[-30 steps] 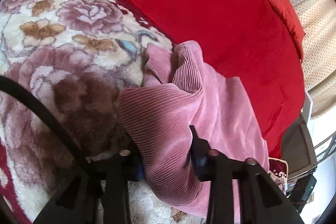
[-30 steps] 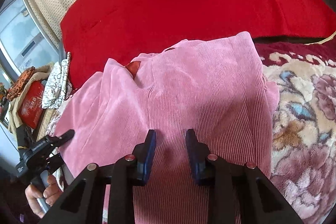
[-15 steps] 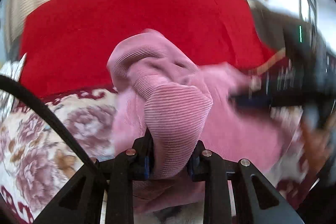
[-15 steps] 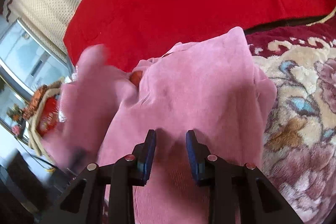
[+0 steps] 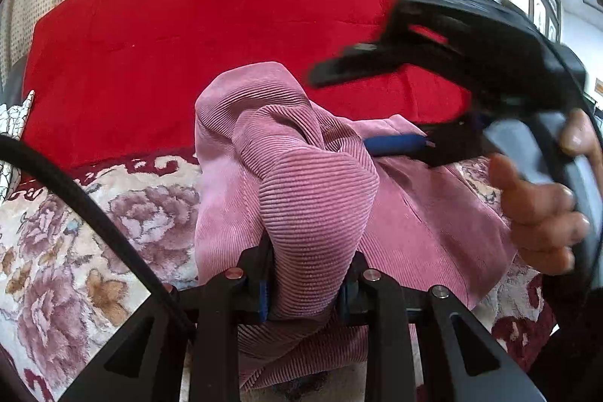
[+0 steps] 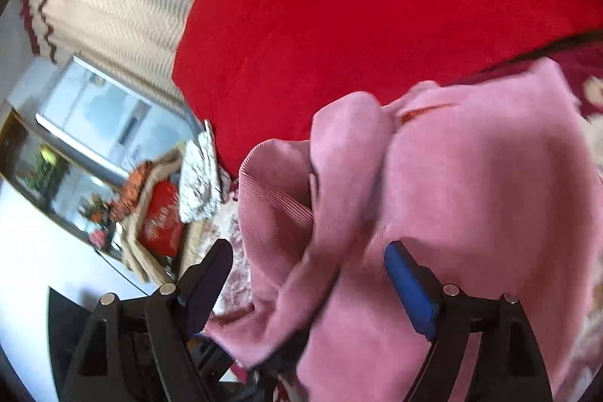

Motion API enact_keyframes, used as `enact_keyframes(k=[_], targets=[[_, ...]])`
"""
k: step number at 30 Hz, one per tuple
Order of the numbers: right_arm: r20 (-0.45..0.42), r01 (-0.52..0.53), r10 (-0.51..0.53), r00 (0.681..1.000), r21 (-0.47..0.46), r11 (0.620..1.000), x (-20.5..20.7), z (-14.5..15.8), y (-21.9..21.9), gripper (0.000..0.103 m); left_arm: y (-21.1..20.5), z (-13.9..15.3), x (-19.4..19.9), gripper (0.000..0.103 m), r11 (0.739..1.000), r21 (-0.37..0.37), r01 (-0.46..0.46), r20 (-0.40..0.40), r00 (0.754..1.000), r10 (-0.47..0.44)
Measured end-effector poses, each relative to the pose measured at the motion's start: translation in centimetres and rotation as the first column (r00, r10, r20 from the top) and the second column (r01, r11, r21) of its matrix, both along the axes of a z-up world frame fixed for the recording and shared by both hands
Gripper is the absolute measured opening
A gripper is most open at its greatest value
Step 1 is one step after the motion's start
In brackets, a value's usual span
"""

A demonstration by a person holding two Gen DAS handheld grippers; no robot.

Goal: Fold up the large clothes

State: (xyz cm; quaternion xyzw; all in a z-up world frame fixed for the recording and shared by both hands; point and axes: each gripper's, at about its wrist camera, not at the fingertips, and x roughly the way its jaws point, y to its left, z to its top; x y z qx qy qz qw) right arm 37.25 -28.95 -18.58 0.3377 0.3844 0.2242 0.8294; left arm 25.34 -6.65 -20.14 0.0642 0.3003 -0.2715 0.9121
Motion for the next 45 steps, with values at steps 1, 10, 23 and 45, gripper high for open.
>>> enact_keyframes(k=[1, 10, 23, 45], targets=[[-0.003, -0.016, 0.016, 1.000, -0.017, 1.000, 0.9, 0.2, 0.9, 0.086, 0.0, 0.0, 0.0, 0.026, 1.000, -0.001, 0.001, -0.001, 1.000, -0.001], [-0.087, -0.050, 0.038, 0.995, -0.133, 0.990, 4.7, -1.6, 5.3, 0.023, 0.7, 0.7, 0.8, 0.026, 0.999, -0.053, 0.002, -0.020, 1.000, -0.003], [0.090, 0.255, -0.242, 0.966, -0.185, 0.949, -2.2, 0.7, -6.4, 0.013, -2.0, 5.3, -2.6, 0.050, 0.914, -0.249, 0.320, 0.078, 0.947, -0.310], [0.168, 0.300, -0.291, 0.942, -0.031, 0.953, -4.8, 1.0, -9.9, 0.013, -2.6, 3.3, 2.7, 0.000, 0.977, -0.185, 0.105, 0.028, 0.994, -0.102]])
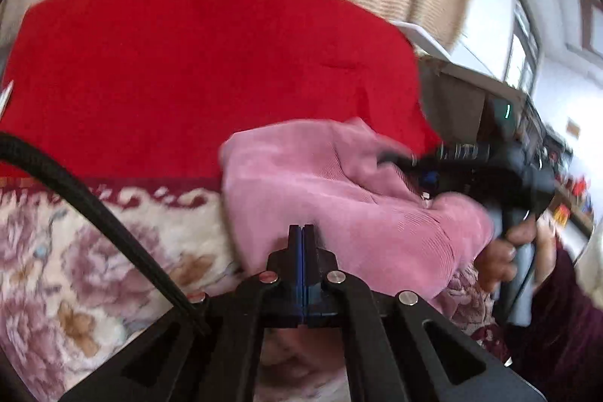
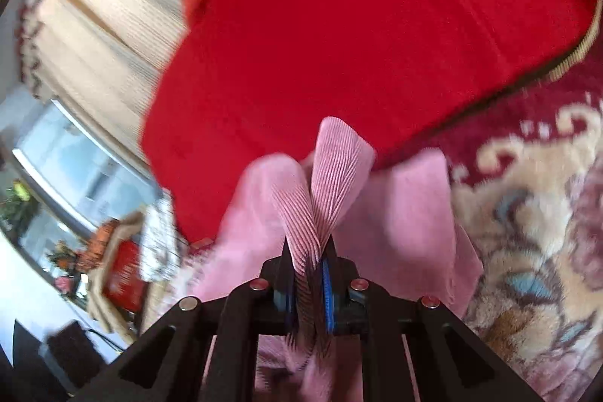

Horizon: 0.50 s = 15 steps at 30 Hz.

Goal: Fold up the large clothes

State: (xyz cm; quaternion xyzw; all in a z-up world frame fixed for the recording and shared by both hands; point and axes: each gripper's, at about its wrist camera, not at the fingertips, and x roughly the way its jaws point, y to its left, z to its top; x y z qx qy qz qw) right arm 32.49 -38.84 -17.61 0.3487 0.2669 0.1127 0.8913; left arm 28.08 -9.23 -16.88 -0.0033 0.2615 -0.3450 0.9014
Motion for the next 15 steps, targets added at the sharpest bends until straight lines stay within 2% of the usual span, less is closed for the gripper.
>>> enact_keyframes(k=[3, 5, 6, 11, 13, 15], targets=[[0.083, 0.021, -0.017, 0.996, -0.040, 0.999, -2.1, 2.5, -0.3, 0.013, -4.4, -0.5, -1.7, 0.000, 0.993, 0.078, 0.088, 0.049, 0.995, -0.092], [0.093, 0.056, -0.049, 0.994, -0.066, 0.996, -2.9, 3.0, -0.9, 0.013, -7.2, -2.4, -1.4, 0.000, 0.984, 0.118, 0.135, -0.005, 0.991, -0.135], [0.076, 0.086, -0.079, 0.994, -0.091, 0.992, -3.2, 2.6, -1.4, 0.013, -8.5, -3.4, -1.0, 0.000, 0.980, 0.121, 0.157, -0.043, 0.987, -0.152], [-0.102, 0.133, -0.145, 0.984, -0.118, 0.984, -2.4, -1.9, -4.4, 0.013, -10.4, -4.1, -0.7, 0.000, 0.963, 0.147, 0.225, -0.050, 0.974, -0.220], [-0.166, 0.113, -0.129, 0.978, -0.101, 0.988, -1.6, -4.2, -5.3, 0.012, -9.7, -3.7, -0.2, 0.000, 0.966, 0.114, 0.233, -0.086, 0.971, -0.224], [-0.205, 0.093, -0.111, 0.973, -0.092, 0.991, -1.0, -5.7, -5.7, 0.012, -8.1, -2.9, 1.2, 0.000, 0.971, 0.032, 0.235, -0.147, 0.962, -0.228]])
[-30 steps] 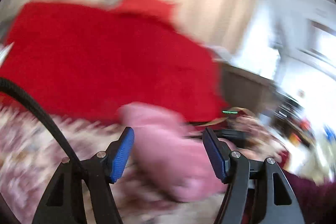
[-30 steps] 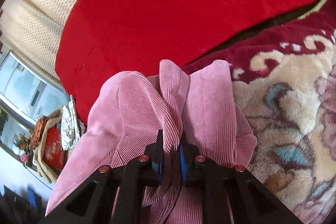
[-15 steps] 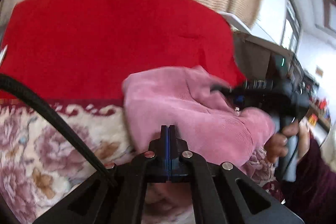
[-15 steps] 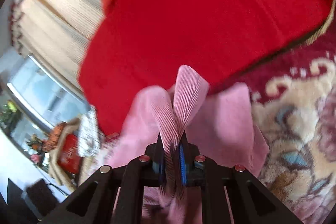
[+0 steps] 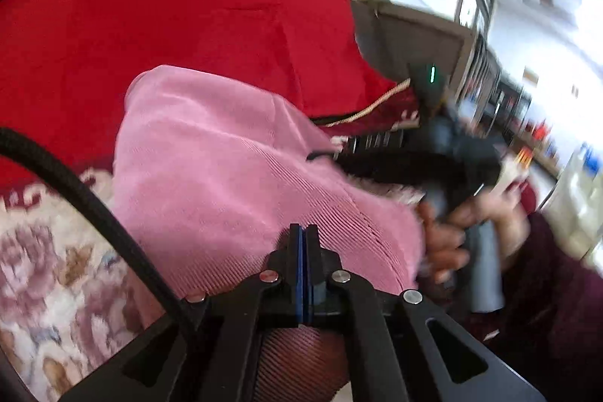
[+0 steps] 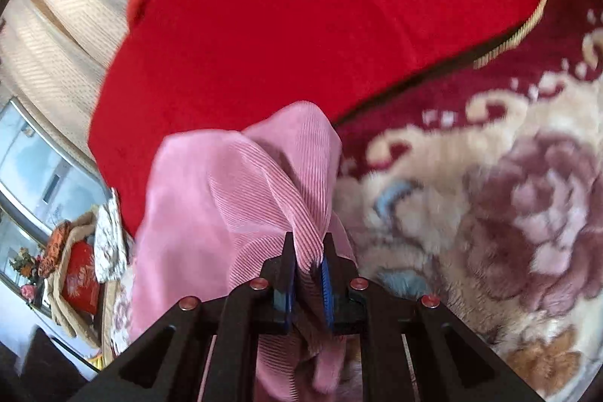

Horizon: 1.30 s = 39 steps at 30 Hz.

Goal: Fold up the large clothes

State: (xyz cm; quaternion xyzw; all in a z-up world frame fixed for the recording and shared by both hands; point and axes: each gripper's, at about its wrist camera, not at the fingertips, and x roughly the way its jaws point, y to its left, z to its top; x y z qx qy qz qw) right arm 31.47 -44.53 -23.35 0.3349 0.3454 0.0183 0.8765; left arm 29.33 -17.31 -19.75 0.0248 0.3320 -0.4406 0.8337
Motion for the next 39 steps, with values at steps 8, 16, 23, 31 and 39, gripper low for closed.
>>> enact_keyframes(k=[8, 16, 23, 31, 39], targets=[[-0.015, 0.021, -0.021, 1.000, -0.045, 0.999, 0.5, -0.3, 1.0, 0.013, 5.4, 2.3, 0.1, 0.035, 0.997, -0.028, -0.067, 0.046, 0.997, 0.068], [0.021, 0.134, -0.132, 0.991, -0.149, 0.980, -3.0, 4.0, 1.7, 0.017, 4.9, 0.3, 0.1, 0.038, 0.990, 0.116, -0.078, 0.070, 0.995, 0.070], [0.167, 0.025, 0.011, 0.986, -0.214, 0.977, -8.5, 7.4, 7.1, 0.017, 3.9, 0.2, -0.9, 0.038, 0.986, 0.137, -0.093, 0.088, 0.993, 0.081], [-0.067, -0.122, 0.111, 0.992, -0.207, 0.971, -6.3, 1.2, 9.9, 0.012, 5.4, -1.4, -2.8, 0.039, 0.985, 0.159, -0.063, 0.100, 0.994, 0.048], [-0.129, -0.142, 0.120, 0.984, -0.181, 0.973, -6.4, 2.0, 9.8, 0.011, 6.0, -1.5, -2.3, 0.039, 0.988, 0.140, -0.064, 0.064, 0.996, 0.056]])
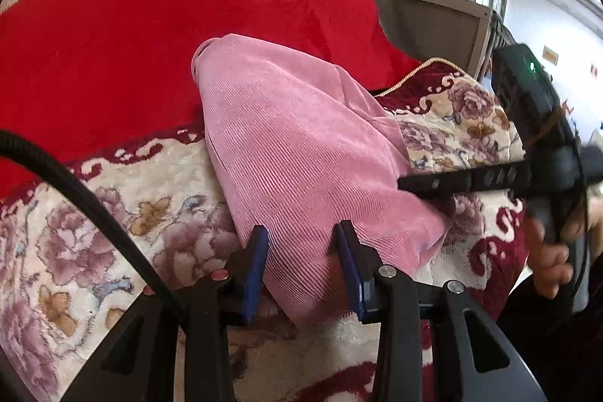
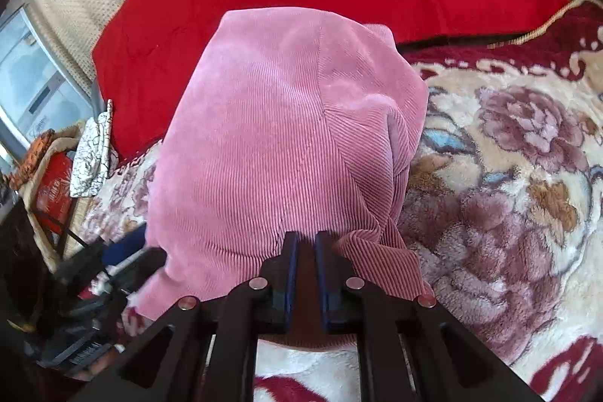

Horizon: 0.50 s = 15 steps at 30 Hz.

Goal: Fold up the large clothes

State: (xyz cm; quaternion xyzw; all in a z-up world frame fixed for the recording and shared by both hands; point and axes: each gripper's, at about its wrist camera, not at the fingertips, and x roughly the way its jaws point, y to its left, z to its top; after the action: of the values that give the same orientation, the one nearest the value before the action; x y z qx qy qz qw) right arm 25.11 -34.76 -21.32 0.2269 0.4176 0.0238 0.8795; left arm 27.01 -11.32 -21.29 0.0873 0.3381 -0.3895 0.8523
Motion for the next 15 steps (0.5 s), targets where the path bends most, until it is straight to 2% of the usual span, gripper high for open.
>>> enact_keyframes(k=[2, 4, 7, 9, 11, 13, 15], targets=[[0.014, -0.017, 0.016, 1.000, 0.062, 0.998, 0.9, 1.3, -1.2, 0.012, 0.0, 0.1, 0.5, 0.039, 1.000, -0.008, 0.002, -0.016, 1.000, -0.002], [0.055, -0.005, 0.002, 0.998, 0.050, 0.999, 2.2, 3.2, -1.9, 0.017, -0.1, 0.1, 0.5, 0.039, 1.000, -0.001, 0.014, -0.008, 1.000, -0.014], [0.127, -0.005, -0.004, 0.992, 0.076, 0.997, 5.8, 5.9, -2.8, 0.017, -0.3, 0.2, 0.5, 0.040, 1.000, 0.005, 0.025, 0.000, 1.000, -0.025], [0.122, -0.007, -0.004, 0.993, 0.093, 0.996, 8.3, 6.5, -3.1, 0.017, -0.3, 0.3, 0.6, 0.040, 0.999, 0.003, 0.033, -0.003, 0.999, -0.033], [0.066, 0.013, -0.021, 0.998, 0.118, 0.993, 11.9, 5.5, -3.6, 0.016, -0.3, 0.4, 0.6, 0.040, 0.999, 0.007, 0.042, 0.007, 0.999, -0.042], [-0.029, 0.073, -0.070, 0.997, 0.101, 0.992, 15.6, 2.5, -4.4, 0.015, -0.3, 0.5, 0.6, 0.040, 0.999, 0.008, 0.043, 0.016, 0.999, -0.043], [-0.091, 0.084, -0.066, 0.994, 0.210, 0.974, 17.6, -1.4, -5.5, 0.010, -0.4, 0.6, 0.8, 0.040, 0.999, 0.003, 0.041, 0.011, 0.999, -0.041]])
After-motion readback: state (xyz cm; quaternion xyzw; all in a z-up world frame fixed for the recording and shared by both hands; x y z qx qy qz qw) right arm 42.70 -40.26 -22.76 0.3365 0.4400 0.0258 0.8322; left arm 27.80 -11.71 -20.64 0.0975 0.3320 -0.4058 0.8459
